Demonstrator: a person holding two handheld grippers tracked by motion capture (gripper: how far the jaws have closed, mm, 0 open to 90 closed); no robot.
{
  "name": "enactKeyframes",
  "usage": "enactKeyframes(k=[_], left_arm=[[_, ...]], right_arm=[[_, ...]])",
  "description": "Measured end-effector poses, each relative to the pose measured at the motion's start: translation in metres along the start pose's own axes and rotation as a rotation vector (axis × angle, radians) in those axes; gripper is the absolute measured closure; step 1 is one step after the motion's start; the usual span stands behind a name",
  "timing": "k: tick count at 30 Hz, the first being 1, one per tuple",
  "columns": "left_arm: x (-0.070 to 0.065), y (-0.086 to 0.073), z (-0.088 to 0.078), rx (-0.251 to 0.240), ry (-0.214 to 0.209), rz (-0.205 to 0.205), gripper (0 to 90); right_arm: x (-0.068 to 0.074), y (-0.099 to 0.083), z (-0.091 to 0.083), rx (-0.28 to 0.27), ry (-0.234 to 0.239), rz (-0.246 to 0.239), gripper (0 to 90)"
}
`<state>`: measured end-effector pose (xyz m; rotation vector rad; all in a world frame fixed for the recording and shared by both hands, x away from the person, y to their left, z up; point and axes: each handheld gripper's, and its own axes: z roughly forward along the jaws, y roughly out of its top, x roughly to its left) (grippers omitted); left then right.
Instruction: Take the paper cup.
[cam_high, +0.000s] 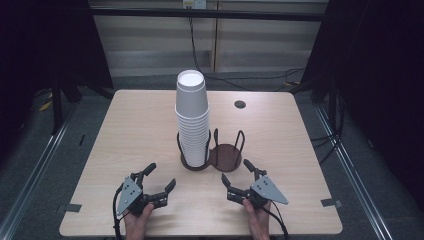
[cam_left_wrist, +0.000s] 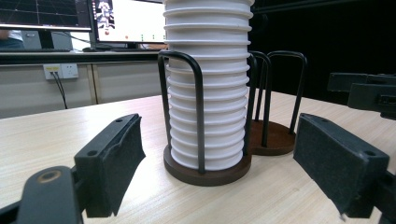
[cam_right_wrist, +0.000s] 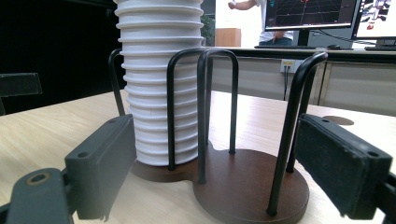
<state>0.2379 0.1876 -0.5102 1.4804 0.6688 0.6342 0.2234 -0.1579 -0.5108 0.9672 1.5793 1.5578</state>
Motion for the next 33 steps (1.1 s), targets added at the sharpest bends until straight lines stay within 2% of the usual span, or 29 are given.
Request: enactKeyframes(k=[4, 12, 18, 24, 26, 33], left_arm=[[0.001, 0.0, 0.0, 0.001, -0.002, 0.004, 15.8], [0.001, 0.0, 0.0, 0.0, -0.002, 0.006, 15.8], [0.001, 0.0, 0.0, 0.0, -0.003, 0.006, 15.9], [0.0, 0.0, 0.0, -0.002, -0.007, 0.0, 15.9], [0.0, 0.0, 0.0, -0.002, -0.007, 0.0, 15.9], [0.0, 0.0, 0.0, -0.002, -0.007, 0.0, 15.8]], right_arm=[[0.0, 0.0, -0.001, -0.006, -0.003, 0.015, 12.4], [0.0, 0.001, 0.0, 0.015, -0.01, 0.015, 12.6], [-0.001, 0.001, 0.001, 0.029, 0.009, 0.019, 12.7], [0.001, 0.003, 0.006, 0.085, 0.034, 0.024, 13.9], [0.002, 0.006, 0.006, 0.1, 0.042, 0.014, 14.1], [0.002, 0.018, 0.006, 0.13, 0.081, 0.027, 19.3]])
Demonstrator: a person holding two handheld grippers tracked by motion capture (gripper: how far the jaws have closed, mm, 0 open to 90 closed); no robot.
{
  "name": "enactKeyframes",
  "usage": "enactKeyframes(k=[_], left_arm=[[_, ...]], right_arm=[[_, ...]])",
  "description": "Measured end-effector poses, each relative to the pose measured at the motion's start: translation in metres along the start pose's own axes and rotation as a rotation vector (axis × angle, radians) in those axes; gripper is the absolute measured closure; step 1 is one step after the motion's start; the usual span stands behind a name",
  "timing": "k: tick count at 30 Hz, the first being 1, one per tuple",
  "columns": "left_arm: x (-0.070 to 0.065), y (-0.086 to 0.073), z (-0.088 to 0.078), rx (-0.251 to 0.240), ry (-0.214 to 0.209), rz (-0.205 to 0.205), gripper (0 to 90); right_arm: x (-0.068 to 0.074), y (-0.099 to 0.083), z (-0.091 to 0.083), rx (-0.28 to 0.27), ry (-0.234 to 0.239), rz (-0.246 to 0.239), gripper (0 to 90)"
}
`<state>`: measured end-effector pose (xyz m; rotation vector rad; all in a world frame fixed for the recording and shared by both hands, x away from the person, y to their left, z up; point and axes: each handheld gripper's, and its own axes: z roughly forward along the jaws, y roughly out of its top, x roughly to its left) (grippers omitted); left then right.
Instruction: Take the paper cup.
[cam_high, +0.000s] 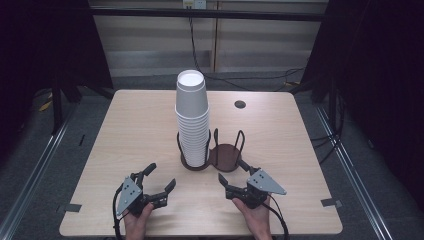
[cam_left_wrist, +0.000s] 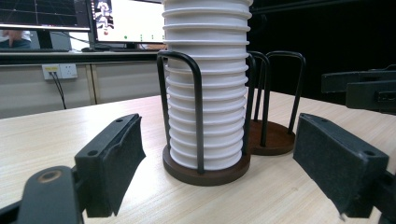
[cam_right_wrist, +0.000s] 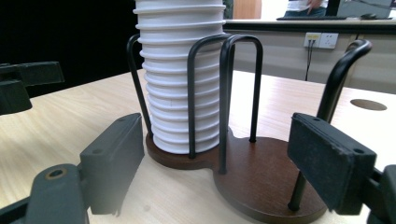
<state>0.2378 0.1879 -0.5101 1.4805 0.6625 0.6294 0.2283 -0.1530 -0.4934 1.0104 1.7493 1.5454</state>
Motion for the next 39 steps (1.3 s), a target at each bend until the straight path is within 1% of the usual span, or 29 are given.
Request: enactKeyframes(k=[1, 3, 5, 6, 7, 9, 10, 12, 13, 14, 16, 20, 21, 23, 25, 26, 28, 29, 31, 32, 34, 37, 38, 39], left_arm=[[0.0, 0.0, 0.0, 0.002, 0.0, 0.002, 15.9], [0.0, 0.0, 0.0, 0.0, 0.0, 0.0, 15.8], [0.0, 0.0, 0.0, 0.002, -0.001, 0.001, 15.8], [0.0, 0.0, 0.0, 0.002, -0.002, 0.0, 15.8], [0.0, 0.0, 0.0, 0.002, -0.003, 0.001, 15.9], [0.0, 0.0, 0.0, 0.0, -0.003, 0.0, 15.9], [0.0, 0.0, 0.0, 0.001, -0.003, 0.001, 15.9], [0.0, 0.0, 0.0, 0.0, -0.001, 0.003, 15.9], [0.0, 0.0, 0.0, 0.001, -0.004, 0.001, 15.9], [0.0, 0.0, 0.0, 0.001, -0.001, 0.003, 15.9], [0.0, 0.0, 0.0, 0.001, -0.002, 0.002, 15.9], [0.0, 0.0, 0.0, 0.0, -0.005, 0.002, 15.9], [0.001, 0.0, 0.0, 0.001, -0.004, 0.003, 15.9], [0.0, 0.0, 0.0, 0.0, -0.008, 0.0, 15.9], [0.0, 0.0, 0.0, 0.0, -0.008, 0.0, 16.0], [0.0, 0.0, 0.0, 0.0, -0.008, 0.001, 15.9], [0.0, 0.0, 0.0, 0.0, -0.008, 0.001, 15.9], [0.0, 0.0, 0.0, 0.0, -0.006, 0.003, 15.9], [0.001, 0.0, 0.0, 0.001, -0.006, 0.002, 15.9], [0.0, 0.0, 0.0, -0.001, -0.008, 0.002, 16.0], [0.001, 0.0, 0.0, 0.001, -0.008, 0.003, 16.0], [0.0, 0.0, 0.0, -0.001, -0.007, -0.003, 15.9], [0.001, 0.0, 0.0, 0.0, -0.007, 0.004, 15.9], [0.0, 0.0, 0.0, -0.001, -0.01, -0.002, 15.9]], right_arm=[[0.0, 0.001, 0.0, 0.011, 0.014, 0.0, 19.8], [-0.001, 0.003, 0.0, 0.016, 0.03, 0.009, 20.6], [-0.002, 0.005, -0.001, 0.029, 0.056, 0.01, 23.2], [-0.003, 0.006, -0.001, 0.035, 0.068, 0.016, 22.7], [-0.004, 0.007, 0.0, 0.043, 0.076, 0.01, 22.1], [-0.003, 0.01, 0.0, 0.056, 0.081, 0.01, 18.0], [-0.004, 0.012, 0.0, 0.05, 0.082, 0.017, 16.6], [-0.004, 0.015, -0.001, 0.047, 0.089, 0.012, 16.7], [-0.004, 0.016, -0.001, 0.039, 0.091, 0.016, 16.7], [-0.004, 0.017, -0.002, 0.029, 0.103, 0.028, 17.1], [-0.005, 0.021, -0.002, 0.04, 0.115, 0.021, 18.6], [-0.005, 0.026, -0.002, 0.026, 0.125, 0.009, 22.1], [-0.004, 0.027, -0.002, 0.034, 0.126, 0.011, 21.6], [-0.003, 0.03, -0.001, 0.037, 0.135, -0.001, 22.8], [-0.002, 0.033, 0.001, 0.069, 0.141, 0.004, 22.3], [-0.002, 0.035, 0.001, 0.073, 0.148, 0.008, 22.1], [-0.002, 0.039, 0.002, 0.07, 0.147, 0.005, 21.9], [-0.002, 0.043, 0.002, 0.065, 0.154, 0.009, 21.0], [-0.002, 0.047, 0.003, 0.053, 0.171, 0.032, 20.1], [-0.002, 0.051, 0.004, 0.058, 0.179, 0.028, 18.1], [-0.002, 0.056, 0.006, 0.068, 0.179, 0.024, 17.6], [-0.004, 0.064, 0.01, 0.079, 0.204, 0.024, 15.3], [-0.005, 0.067, 0.012, 0.089, 0.214, 0.021, 15.1], [-0.005, 0.069, 0.013, 0.09, 0.229, 0.016, 15.0]])
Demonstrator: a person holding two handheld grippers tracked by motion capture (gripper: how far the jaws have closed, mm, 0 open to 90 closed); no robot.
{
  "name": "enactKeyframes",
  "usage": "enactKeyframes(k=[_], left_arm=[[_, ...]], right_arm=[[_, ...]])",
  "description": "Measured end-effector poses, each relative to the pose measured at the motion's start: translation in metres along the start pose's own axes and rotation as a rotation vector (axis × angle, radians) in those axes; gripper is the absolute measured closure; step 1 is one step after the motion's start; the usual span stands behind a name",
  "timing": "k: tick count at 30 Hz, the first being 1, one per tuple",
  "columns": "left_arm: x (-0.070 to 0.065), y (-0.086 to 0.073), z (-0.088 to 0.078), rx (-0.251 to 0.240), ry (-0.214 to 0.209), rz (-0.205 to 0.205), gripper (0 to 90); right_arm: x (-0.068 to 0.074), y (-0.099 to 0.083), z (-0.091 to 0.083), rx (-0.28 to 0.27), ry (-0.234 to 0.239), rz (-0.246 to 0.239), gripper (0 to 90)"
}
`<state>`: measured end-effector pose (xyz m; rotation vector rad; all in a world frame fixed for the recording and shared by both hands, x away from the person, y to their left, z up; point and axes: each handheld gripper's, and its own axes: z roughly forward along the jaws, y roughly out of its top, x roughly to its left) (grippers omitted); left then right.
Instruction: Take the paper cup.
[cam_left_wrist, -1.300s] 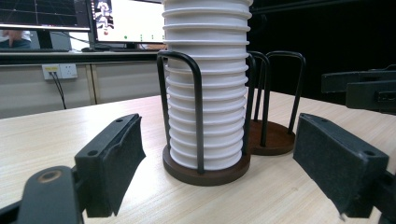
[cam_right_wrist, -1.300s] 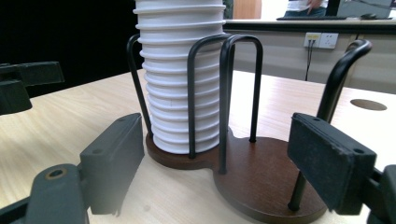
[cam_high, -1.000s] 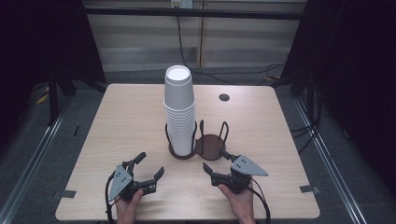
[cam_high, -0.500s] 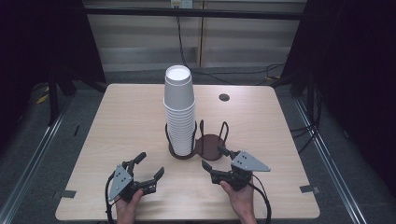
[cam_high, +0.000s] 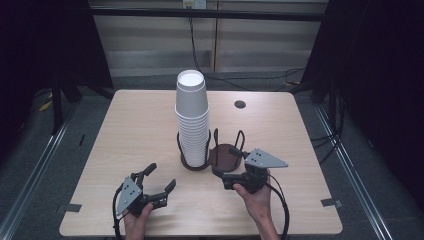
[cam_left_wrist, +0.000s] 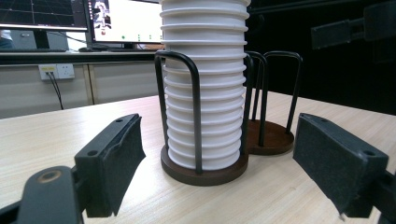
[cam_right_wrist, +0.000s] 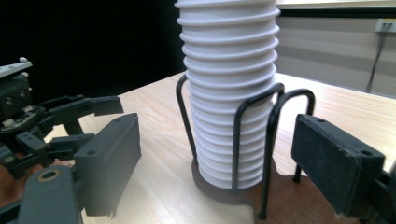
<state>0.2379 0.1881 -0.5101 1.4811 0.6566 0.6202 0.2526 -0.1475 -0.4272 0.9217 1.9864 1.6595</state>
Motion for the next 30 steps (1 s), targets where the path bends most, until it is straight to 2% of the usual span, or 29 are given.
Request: enactKeyframes(k=[1, 3, 10, 14, 19, 30], left_arm=[[0.001, 0.0, 0.0, 0.001, -0.004, 0.011, 15.9], [0.0, 0.0, 0.0, -0.001, 0.002, -0.001, 15.9], [0.0, 0.0, 0.0, 0.001, 0.002, 0.006, 15.9], [0.0, 0.0, 0.0, 0.0, 0.002, 0.005, 15.9], [0.0, 0.0, 0.0, 0.0, -0.001, 0.003, 15.9], [0.0, 0.0, 0.0, 0.0, 0.001, 0.005, 15.9]], right_arm=[[0.0, 0.002, 0.001, 0.003, 0.008, 0.0, 14.8], [0.0, 0.008, 0.003, 0.012, 0.02, -0.008, 13.9], [-0.002, 0.029, 0.007, 0.026, 0.061, -0.03, 16.4], [-0.003, 0.038, 0.009, 0.021, 0.075, -0.033, 16.4], [-0.007, 0.05, 0.015, 0.04, 0.102, -0.037, 14.6], [-0.012, 0.086, 0.024, 0.033, 0.151, -0.05, 13.4]])
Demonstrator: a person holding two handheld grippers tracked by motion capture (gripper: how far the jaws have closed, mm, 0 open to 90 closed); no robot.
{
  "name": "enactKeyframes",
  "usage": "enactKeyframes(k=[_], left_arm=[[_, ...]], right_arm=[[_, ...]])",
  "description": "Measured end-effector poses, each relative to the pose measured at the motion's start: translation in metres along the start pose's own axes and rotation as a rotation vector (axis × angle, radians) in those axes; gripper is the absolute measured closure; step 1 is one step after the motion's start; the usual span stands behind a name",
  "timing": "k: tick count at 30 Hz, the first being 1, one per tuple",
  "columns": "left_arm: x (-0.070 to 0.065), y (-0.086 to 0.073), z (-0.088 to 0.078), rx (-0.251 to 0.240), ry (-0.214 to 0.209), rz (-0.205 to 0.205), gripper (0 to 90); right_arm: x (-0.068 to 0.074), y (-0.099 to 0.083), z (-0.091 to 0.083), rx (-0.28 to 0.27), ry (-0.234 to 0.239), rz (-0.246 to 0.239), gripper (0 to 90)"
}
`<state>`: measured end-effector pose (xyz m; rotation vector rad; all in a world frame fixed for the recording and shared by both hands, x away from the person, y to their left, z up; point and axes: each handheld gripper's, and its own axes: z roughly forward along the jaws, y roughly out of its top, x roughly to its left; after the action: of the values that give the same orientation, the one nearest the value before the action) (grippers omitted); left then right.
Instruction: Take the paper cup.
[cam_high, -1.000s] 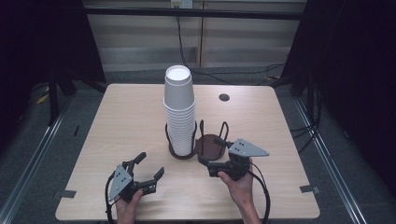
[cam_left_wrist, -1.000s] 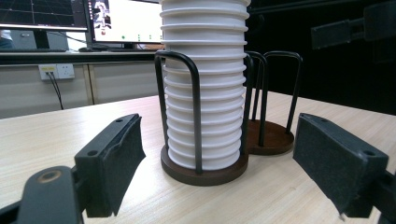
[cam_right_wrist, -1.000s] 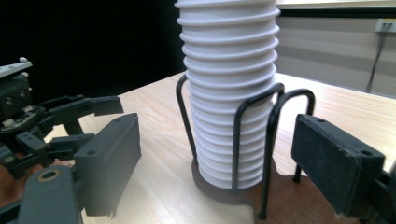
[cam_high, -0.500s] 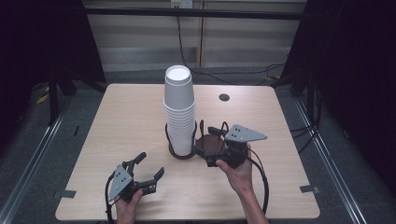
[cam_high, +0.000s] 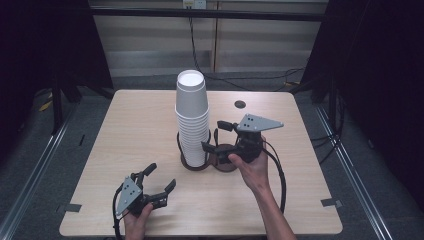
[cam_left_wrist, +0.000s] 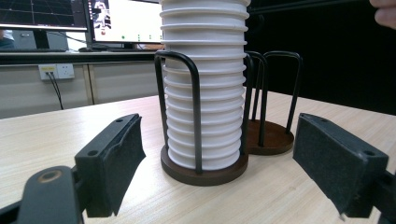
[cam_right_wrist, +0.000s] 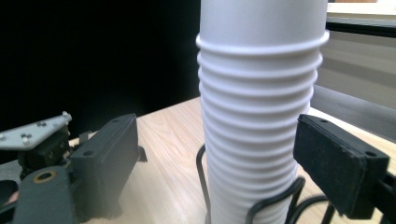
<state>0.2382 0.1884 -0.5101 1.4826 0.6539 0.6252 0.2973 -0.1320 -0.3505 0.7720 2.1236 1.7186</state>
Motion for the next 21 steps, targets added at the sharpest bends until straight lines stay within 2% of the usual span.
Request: enactKeyframes(k=[8, 21], left_arm=[[0.0, 0.0, 0.0, 0.001, 0.0, 0.0, 15.9], [0.0, 0.0, 0.0, 0.002, -0.002, 0.001, 16.0]], right_arm=[[-0.005, 0.026, 0.006, 0.004, 0.019, -0.02, 13.4], [-0.014, 0.047, 0.01, 0.026, 0.023, -0.035, 13.2]])
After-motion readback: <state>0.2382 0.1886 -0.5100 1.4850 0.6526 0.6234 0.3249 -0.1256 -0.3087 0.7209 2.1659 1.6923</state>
